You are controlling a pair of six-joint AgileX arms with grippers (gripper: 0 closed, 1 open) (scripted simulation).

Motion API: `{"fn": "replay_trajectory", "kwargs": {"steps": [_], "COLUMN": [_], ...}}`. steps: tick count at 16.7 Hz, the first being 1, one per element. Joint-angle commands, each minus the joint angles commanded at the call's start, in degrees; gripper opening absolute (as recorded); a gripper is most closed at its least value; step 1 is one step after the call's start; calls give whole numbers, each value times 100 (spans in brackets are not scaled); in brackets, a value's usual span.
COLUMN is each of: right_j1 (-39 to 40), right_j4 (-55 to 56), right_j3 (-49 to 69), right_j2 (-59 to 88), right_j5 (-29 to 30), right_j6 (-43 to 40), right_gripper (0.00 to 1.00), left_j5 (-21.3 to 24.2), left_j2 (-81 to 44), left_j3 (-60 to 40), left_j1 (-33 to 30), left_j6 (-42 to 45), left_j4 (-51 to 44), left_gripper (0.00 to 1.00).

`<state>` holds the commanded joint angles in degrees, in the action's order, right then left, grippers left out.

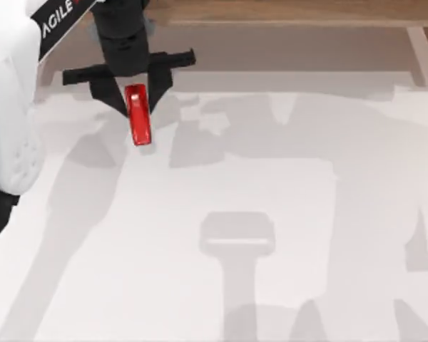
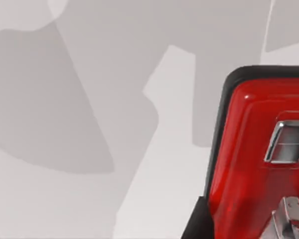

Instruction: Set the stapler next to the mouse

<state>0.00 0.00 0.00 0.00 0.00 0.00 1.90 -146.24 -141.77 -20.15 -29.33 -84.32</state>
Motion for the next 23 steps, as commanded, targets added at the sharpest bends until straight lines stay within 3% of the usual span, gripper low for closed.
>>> {"fn": "replay_trajectory", "kwargs": {"steps": [5, 11, 23], "right_j1": [0, 0, 0], "right_j4": [0, 0, 0], "right_j3": [0, 0, 0], "right_j2": [0, 0, 0], "right_j5": [0, 0, 0], "right_j6": [0, 0, 0], "right_gripper": [100, 100, 100], "left_j5": [161, 78, -971], "left_j2": [880, 1566, 220], "left_j3": [344, 779, 927], "left_j1": [307, 1384, 4290], "left_j6": [693, 2114, 5142], "left_j4": [-381, -837, -1275], "left_gripper": [0, 0, 0]}}
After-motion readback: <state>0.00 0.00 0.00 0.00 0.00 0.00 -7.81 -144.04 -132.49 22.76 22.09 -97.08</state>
